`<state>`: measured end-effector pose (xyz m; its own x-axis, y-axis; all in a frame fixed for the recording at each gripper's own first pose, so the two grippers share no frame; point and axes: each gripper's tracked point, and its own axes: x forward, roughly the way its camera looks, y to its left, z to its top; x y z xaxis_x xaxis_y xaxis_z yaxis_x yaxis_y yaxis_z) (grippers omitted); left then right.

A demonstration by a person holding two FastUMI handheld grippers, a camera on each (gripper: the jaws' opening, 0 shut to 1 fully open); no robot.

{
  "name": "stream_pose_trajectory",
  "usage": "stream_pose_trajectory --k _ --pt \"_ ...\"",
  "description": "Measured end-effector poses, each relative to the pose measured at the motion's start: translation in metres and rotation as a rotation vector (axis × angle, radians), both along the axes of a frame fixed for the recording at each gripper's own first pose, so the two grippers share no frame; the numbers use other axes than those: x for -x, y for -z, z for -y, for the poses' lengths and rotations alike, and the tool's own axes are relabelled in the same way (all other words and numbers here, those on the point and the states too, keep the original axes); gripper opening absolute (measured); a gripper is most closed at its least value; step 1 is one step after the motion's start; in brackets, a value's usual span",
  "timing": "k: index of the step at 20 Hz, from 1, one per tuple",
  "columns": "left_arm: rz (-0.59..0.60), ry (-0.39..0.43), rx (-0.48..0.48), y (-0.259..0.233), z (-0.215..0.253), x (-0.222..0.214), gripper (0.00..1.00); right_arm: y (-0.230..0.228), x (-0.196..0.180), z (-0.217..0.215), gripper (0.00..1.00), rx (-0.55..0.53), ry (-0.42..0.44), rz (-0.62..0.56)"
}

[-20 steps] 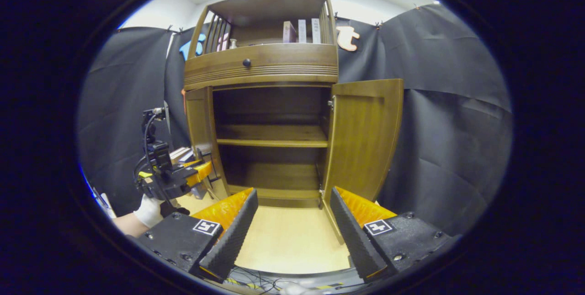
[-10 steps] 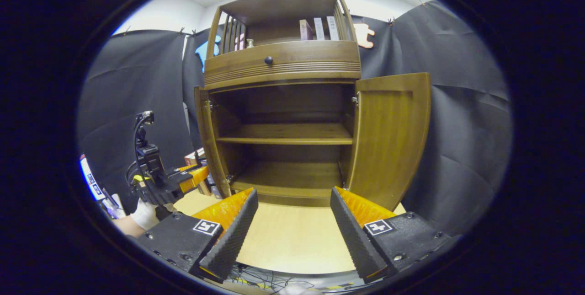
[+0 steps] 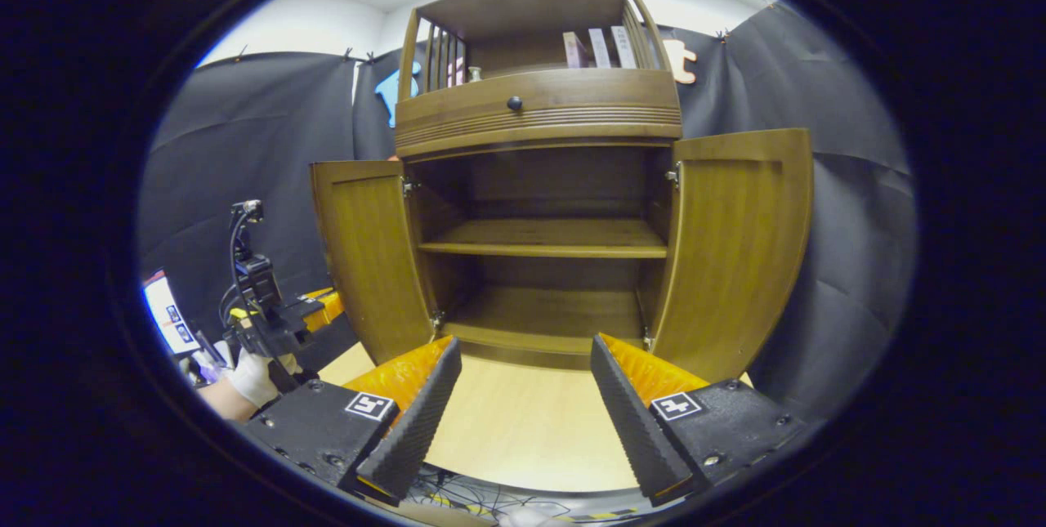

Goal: Open the right door of the double-door shoe cabinet with the right hand, and open the left door with the left hand.

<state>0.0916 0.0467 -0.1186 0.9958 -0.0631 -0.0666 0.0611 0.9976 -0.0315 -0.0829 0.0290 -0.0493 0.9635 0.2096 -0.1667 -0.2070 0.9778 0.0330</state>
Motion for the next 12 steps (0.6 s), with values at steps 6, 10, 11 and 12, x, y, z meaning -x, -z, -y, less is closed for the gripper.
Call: stream_pose_trajectory --k 6,10,11,12 --pt "0.028 0.031 -0.001 0.001 -0.02 0.001 0.01 0.0 -0.004 -0.007 0.99 -0.007 -0.024 -0.006" --pt "0.034 0.04 -0.008 0.005 -0.035 -0.003 0.0 0.0 -0.007 -0.004 0.99 -0.013 -0.017 -0.013" --pt "0.035 0.053 0.001 0.006 -0.036 -0.003 0.0 0.001 -0.007 -0.002 0.99 -0.015 -0.014 -0.015" --pt "0.041 0.062 0.001 0.006 -0.04 -0.003 0.0 0.002 -0.008 -0.001 0.99 -0.014 -0.009 -0.019"
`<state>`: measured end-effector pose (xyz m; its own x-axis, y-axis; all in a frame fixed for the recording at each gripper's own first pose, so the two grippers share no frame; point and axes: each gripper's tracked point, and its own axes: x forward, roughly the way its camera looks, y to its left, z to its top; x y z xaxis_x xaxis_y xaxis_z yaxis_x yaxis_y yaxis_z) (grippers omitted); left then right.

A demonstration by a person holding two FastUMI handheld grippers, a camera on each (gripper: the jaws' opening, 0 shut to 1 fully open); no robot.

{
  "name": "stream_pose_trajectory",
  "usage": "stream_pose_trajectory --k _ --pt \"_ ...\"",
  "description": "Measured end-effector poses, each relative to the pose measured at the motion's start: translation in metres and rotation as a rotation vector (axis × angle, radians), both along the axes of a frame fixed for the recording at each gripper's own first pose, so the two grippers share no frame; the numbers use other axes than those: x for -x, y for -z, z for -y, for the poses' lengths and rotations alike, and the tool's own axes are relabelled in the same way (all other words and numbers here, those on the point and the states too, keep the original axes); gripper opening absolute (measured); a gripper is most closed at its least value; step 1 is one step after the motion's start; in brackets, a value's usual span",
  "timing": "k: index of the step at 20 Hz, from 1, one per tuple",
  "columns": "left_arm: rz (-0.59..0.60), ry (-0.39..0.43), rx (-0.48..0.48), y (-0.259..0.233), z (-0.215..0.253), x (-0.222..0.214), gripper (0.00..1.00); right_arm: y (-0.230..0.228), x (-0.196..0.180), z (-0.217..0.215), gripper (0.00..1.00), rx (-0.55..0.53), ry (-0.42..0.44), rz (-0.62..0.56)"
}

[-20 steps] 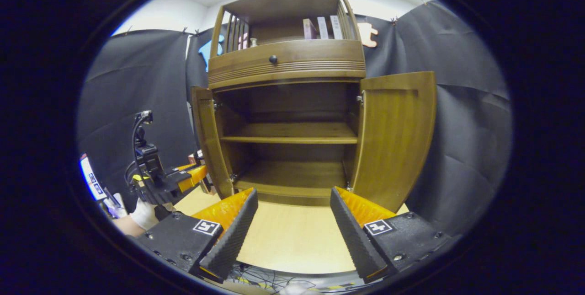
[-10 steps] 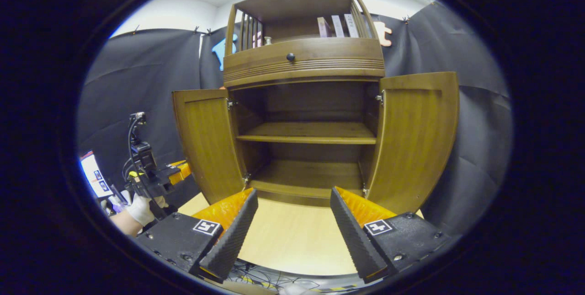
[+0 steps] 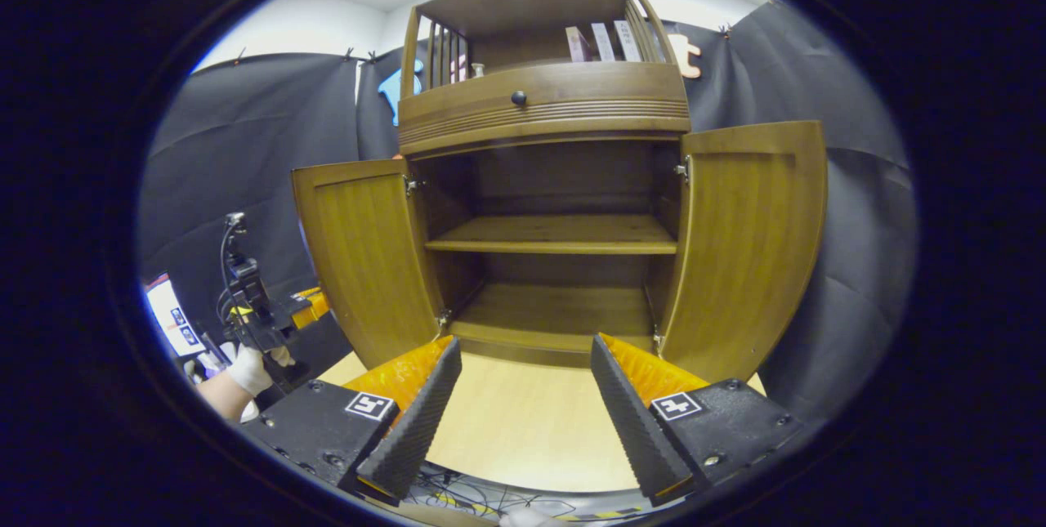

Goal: Open the right door of the double-door shoe cabinet with the right hand, and open the left door with the left hand.

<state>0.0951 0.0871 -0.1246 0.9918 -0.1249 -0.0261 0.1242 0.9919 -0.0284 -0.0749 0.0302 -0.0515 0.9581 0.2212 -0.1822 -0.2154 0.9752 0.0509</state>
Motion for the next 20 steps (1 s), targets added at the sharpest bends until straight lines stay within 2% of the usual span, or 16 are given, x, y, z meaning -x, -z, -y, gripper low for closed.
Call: stream_pose_trajectory --k 5,10,15,17,18,19,20 --pt "-0.016 0.054 0.059 0.005 -0.022 -0.003 0.0 0.004 -0.001 0.006 0.99 -0.009 0.013 -0.014" --pt "-0.023 0.138 0.046 0.005 -0.038 -0.009 0.01 0.005 -0.006 0.005 0.99 -0.009 0.013 -0.02" --pt "-0.049 0.265 -0.029 0.014 -0.038 -0.014 0.01 0.008 -0.01 0.005 1.0 0.006 0.02 -0.034" --pt "-0.057 0.291 -0.02 0.015 -0.036 -0.013 0.01 0.01 -0.008 0.003 0.99 0.01 0.02 -0.04" --pt "-0.057 0.299 -0.017 0.014 -0.037 -0.011 0.02 0.012 -0.008 0.004 1.0 0.014 0.024 -0.043" --pt "-0.061 0.298 -0.018 0.015 -0.037 -0.011 0.13 0.014 -0.008 0.006 0.99 0.019 0.026 -0.05" --pt "-0.064 0.301 -0.018 0.017 -0.037 -0.011 0.03 0.017 -0.007 0.008 0.99 0.022 0.025 -0.058"
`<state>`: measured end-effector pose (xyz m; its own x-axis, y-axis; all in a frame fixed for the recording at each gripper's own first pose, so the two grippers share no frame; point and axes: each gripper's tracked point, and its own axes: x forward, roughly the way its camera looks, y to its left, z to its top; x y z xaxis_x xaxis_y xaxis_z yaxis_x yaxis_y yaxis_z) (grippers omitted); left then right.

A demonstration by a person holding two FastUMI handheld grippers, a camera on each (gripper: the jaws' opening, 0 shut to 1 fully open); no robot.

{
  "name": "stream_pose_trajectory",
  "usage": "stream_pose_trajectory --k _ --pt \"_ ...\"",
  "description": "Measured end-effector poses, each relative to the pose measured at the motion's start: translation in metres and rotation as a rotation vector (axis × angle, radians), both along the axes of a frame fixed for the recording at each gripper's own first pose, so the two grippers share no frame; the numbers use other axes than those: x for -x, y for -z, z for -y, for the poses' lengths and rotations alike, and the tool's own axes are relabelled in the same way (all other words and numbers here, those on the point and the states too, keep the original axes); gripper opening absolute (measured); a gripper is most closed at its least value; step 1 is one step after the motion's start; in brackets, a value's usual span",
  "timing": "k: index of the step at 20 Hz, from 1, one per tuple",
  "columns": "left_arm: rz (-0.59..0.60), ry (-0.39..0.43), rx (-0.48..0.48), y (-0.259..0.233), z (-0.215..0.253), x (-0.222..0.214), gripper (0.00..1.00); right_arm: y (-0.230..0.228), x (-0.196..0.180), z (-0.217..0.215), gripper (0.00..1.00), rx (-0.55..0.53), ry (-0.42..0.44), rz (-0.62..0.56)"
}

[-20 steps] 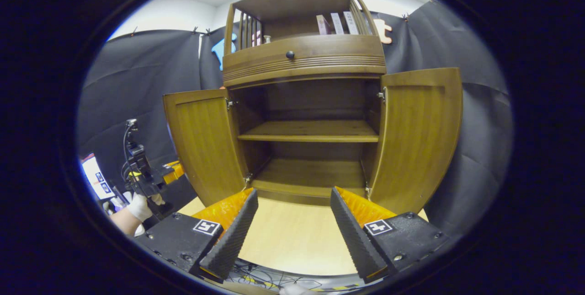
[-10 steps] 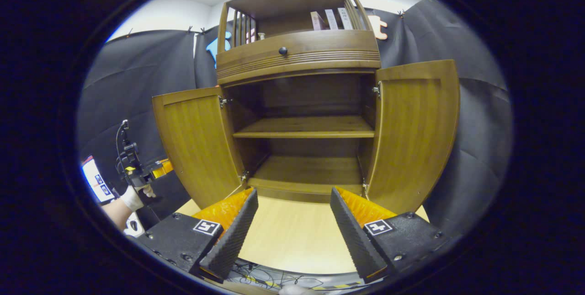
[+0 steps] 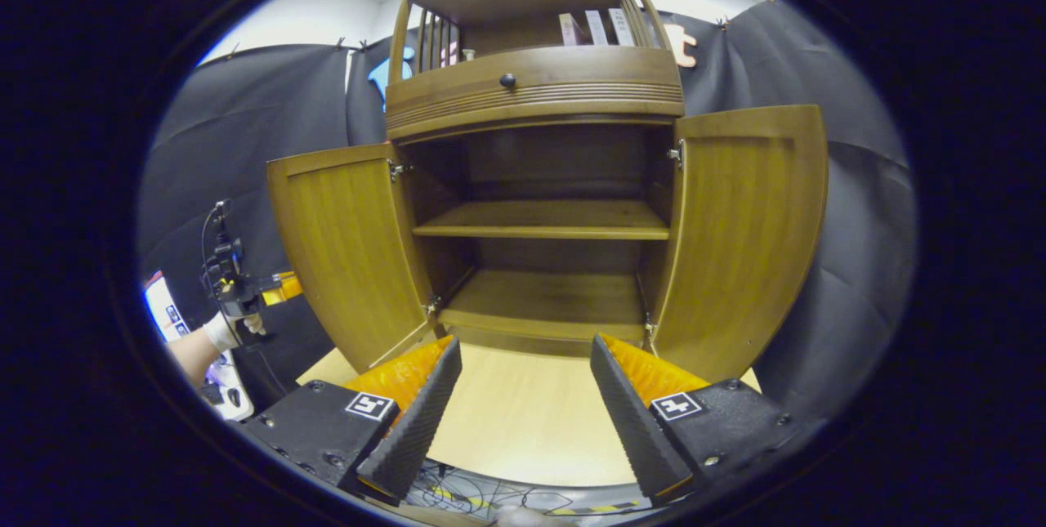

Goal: Open the right door of the double-door shoe cabinet with the right hand, and open the left door with the left hand.

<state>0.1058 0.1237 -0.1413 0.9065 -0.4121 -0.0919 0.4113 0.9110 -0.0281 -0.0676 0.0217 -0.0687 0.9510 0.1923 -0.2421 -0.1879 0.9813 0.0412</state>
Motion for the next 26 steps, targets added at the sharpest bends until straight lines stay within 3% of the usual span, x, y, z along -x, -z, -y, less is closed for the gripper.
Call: stream_pose_trajectory --k 4,5,6,9,10,16,22,26 --pt "-0.069 -0.038 -0.042 0.022 -0.009 0.019 0.07 0.005 0.004 0.011 1.0 -0.013 -0.001 -0.015" --pt "-0.083 -0.059 -0.051 0.027 -0.009 0.026 0.12 0.005 0.004 0.014 1.0 -0.014 -0.008 -0.016" --pt "-0.1 -0.089 -0.06 0.031 -0.012 0.037 0.09 0.005 0.004 0.017 1.0 -0.017 -0.017 -0.016" --pt "-0.093 -0.22 -0.043 0.025 -0.014 0.068 0.74 0.0 0.007 0.033 1.0 -0.022 -0.033 0.007" --pt "-0.083 -0.263 -0.032 0.016 -0.01 0.078 1.0 -0.002 0.009 0.039 1.0 -0.024 -0.036 0.019" --pt "-0.013 -0.432 -0.042 -0.05 0.064 0.133 0.95 -0.019 0.026 0.092 0.99 -0.027 -0.029 0.089" --pt "-0.012 -0.422 0.054 -0.109 0.181 0.153 0.95 -0.046 0.042 0.123 0.99 -0.054 -0.012 0.172" --pt "0.018 -0.431 0.019 -0.125 0.233 0.162 0.95 -0.062 0.05 0.139 1.0 -0.064 0.02 0.222"
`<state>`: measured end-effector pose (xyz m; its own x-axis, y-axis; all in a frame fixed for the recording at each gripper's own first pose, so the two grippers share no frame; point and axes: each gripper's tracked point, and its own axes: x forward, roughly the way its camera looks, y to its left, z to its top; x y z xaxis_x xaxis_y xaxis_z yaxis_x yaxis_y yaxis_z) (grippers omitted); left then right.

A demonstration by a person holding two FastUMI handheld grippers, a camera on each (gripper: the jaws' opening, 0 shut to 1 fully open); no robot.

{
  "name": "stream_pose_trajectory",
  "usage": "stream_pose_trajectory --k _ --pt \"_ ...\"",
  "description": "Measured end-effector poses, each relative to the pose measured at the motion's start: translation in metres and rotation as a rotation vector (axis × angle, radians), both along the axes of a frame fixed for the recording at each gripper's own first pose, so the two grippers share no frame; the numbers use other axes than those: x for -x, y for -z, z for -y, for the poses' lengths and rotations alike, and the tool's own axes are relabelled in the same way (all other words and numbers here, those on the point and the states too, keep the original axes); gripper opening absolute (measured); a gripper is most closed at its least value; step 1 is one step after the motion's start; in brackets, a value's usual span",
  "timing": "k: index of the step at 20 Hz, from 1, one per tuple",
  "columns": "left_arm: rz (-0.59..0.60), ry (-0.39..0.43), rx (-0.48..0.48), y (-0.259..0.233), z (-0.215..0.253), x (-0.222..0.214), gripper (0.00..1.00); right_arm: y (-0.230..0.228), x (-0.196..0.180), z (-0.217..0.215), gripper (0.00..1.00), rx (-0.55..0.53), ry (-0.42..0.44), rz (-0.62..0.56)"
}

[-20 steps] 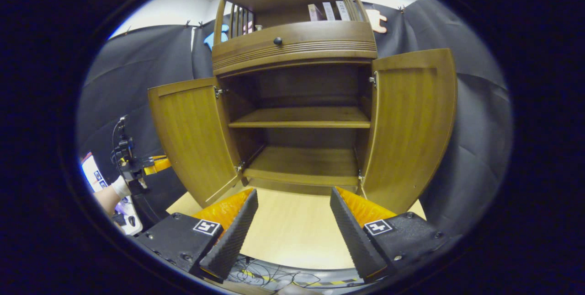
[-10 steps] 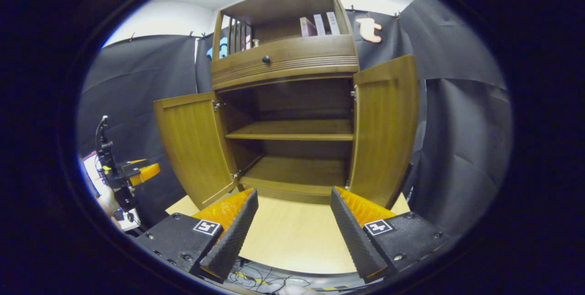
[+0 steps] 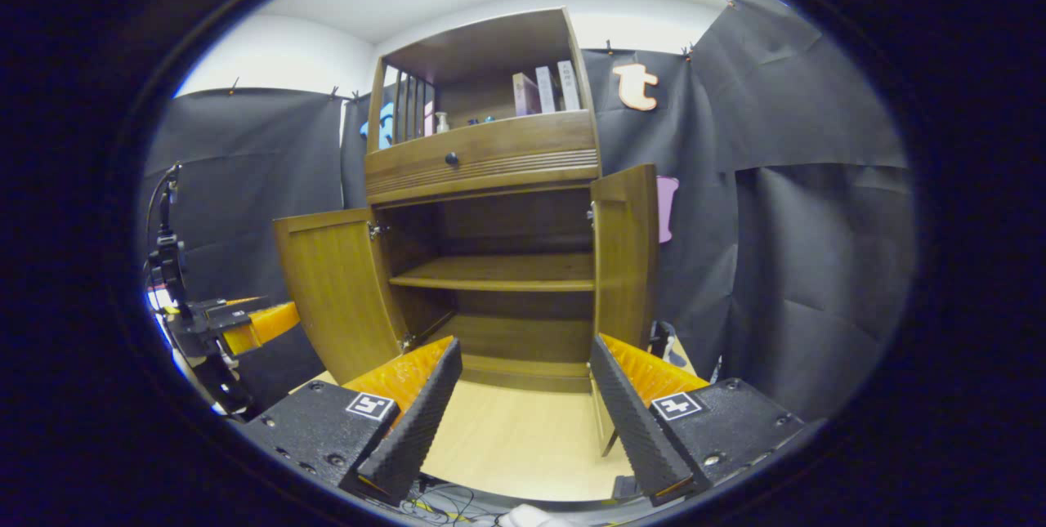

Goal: Open the right door of the double-door shoe cabinet with the right hand, and open the left door with the left hand.

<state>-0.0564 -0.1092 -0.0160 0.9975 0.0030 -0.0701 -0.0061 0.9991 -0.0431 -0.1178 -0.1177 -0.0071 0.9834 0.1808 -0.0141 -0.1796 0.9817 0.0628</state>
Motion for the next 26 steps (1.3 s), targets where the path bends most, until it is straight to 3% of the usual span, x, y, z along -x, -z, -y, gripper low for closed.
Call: stream_pose_trajectory --k 4,6,7,8,10,17,18,26 --pt "0.005 -0.011 -0.008 -0.004 0.038 0.008 0.95 0.0 0.006 0.011 1.0 0.011 0.039 0.022" --pt "0.016 -0.007 -0.022 -0.007 0.049 0.011 1.0 0.002 0.007 0.009 1.0 0.017 0.038 0.025" --pt "0.017 -0.013 -0.036 -0.007 0.049 0.014 0.96 0.003 0.008 0.009 1.0 0.02 0.04 0.025" --pt "0.022 -0.021 -0.046 -0.008 0.049 0.015 1.0 0.005 0.008 0.009 0.99 0.024 0.038 0.024" --pt "0.035 -0.027 -0.041 -0.013 0.048 0.018 0.96 0.008 0.01 0.008 1.0 0.028 0.034 0.02" --pt "0.055 -0.031 -0.022 -0.022 0.043 0.021 1.0 -0.003 0.012 0.003 0.99 0.031 0.043 0.05" --pt "0.056 -0.026 -0.024 -0.023 0.043 0.021 0.96 -0.004 0.011 0.003 0.99 0.035 0.05 0.055" --pt "0.053 -0.007 -0.052 -0.024 0.042 0.018 0.96 -0.01 0.015 0.002 1.0 0.051 0.075 0.073"
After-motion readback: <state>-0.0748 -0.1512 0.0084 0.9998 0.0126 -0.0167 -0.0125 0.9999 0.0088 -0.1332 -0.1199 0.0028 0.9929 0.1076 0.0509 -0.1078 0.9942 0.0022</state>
